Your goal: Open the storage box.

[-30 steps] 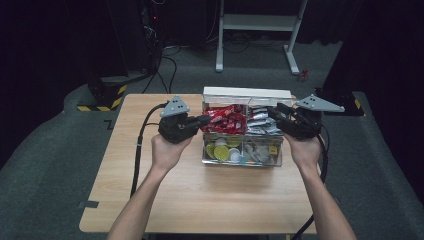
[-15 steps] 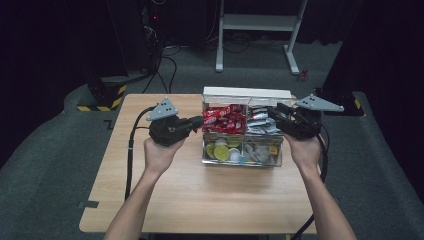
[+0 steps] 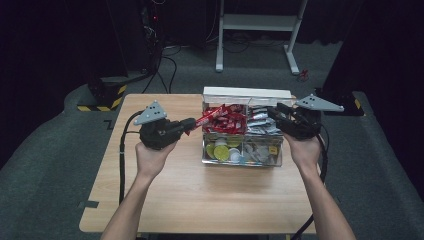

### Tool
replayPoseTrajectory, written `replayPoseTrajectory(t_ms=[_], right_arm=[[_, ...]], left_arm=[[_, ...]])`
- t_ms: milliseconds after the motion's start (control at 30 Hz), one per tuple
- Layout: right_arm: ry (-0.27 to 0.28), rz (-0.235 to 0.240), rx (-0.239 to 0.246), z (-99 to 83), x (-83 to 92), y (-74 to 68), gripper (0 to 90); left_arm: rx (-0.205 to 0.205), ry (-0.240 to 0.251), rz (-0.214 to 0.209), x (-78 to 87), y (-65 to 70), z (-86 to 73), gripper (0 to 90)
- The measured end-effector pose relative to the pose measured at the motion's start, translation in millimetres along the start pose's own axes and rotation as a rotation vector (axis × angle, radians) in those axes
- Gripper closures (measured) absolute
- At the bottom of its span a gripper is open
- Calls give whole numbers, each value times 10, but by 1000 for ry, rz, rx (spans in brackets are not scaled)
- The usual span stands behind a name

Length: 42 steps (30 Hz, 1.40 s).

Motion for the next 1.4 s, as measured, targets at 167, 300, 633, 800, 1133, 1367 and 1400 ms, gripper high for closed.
replayPoseTrajectory(t_ms=[167,300,633,800,1133,1367,1400], right_arm=[[-2,0,-1,-1,1,0,582],[0,0,0,0,0,0,583],[-5,-3,2,-8,-4,2,581],[-9,-3,1,-12,-12,1,581],[-16,0,4,-11,-10,2,579],[-17,0,1,-10,-10,2,576],[-19,-2,3,-9,-10,1,575]], left_arm=[[14,15,2,110,-19,-38,878],[20,26,14,198,-50,-78,878],[63,58,59,395,-183,-176,878],[75,74,72,465,-236,-212,879],[77,62,130,556,-353,-331,878],[97,38,156,557,-450,-485,878],[100,39,158,557,-459,-504,878]])
Point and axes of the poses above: each handheld gripper's, and its own axes: x roughly backward along the jaws, z roughly out of its top, y roughly to its right, the point moved 9 cm from there along -x, roughly forward along the jaws, and after that the axes turned 3 degrees about -x, right-handed, at the moved point
